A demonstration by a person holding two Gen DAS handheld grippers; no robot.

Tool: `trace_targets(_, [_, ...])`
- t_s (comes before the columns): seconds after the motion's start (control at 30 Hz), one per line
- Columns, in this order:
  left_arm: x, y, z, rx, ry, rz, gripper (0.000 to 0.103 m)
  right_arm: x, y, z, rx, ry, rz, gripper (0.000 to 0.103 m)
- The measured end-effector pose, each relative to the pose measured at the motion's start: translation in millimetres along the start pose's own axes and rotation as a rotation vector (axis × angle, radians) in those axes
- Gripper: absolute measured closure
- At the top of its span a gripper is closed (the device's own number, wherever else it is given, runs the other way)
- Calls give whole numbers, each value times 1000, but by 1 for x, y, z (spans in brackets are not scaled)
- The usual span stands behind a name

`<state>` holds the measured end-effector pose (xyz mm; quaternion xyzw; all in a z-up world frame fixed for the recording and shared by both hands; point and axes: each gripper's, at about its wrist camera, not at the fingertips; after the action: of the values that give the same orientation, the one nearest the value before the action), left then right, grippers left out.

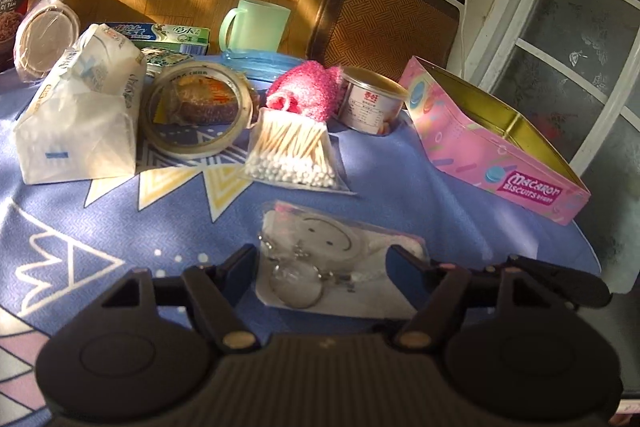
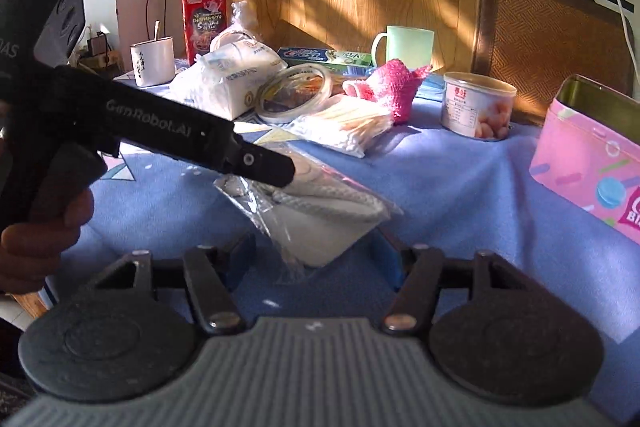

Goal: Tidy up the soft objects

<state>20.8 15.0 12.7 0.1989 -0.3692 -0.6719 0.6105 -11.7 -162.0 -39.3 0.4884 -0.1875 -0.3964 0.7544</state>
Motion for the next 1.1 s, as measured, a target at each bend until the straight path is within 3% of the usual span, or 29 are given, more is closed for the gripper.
trace_targets(0.07, [10, 2, 0, 1, 16, -27, 30, 0, -2, 5, 22, -29, -4, 47])
trace_targets(0.13, [17, 7, 5, 12, -16, -25, 30, 2, -4, 18, 71, -57, -16, 48])
trace_targets(0.33, [73, 53, 15, 129, -94, -125, 30, 21, 9, 53, 233, -207, 16, 48])
trace_targets(0.47, [125, 82, 2, 192, -160, -213, 30, 59, 18, 72, 288, -315, -26, 48])
trace_targets(0.67, [189, 108, -36, 212, -217, -282, 31, 120, 23, 89, 320, -444, -87, 48])
trace_targets(0.73, [205, 114, -53, 205, -207, -294, 31, 143, 24, 86, 321, -511, -93, 48])
trace_targets(0.83, [215, 113, -74, 179, -134, -284, 31, 161, 24, 69, 295, -642, -79, 48])
trace_targets(0.93, [208, 105, -77, 166, -102, -272, 31, 174, 17, 74, 305, -627, -151, 48])
trace_targets(1.1, [194, 94, -68, 161, -47, -278, 30, 152, 5, 90, 345, -609, -170, 48])
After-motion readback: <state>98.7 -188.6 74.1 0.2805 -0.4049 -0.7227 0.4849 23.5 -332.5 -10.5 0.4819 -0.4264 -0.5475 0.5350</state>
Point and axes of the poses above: each gripper's, at about its wrist camera, not at the fingertips, and z roughly against the way its jaws point, x to its right, y to its top, and after that the axes turned 10 degrees about y, right-handed
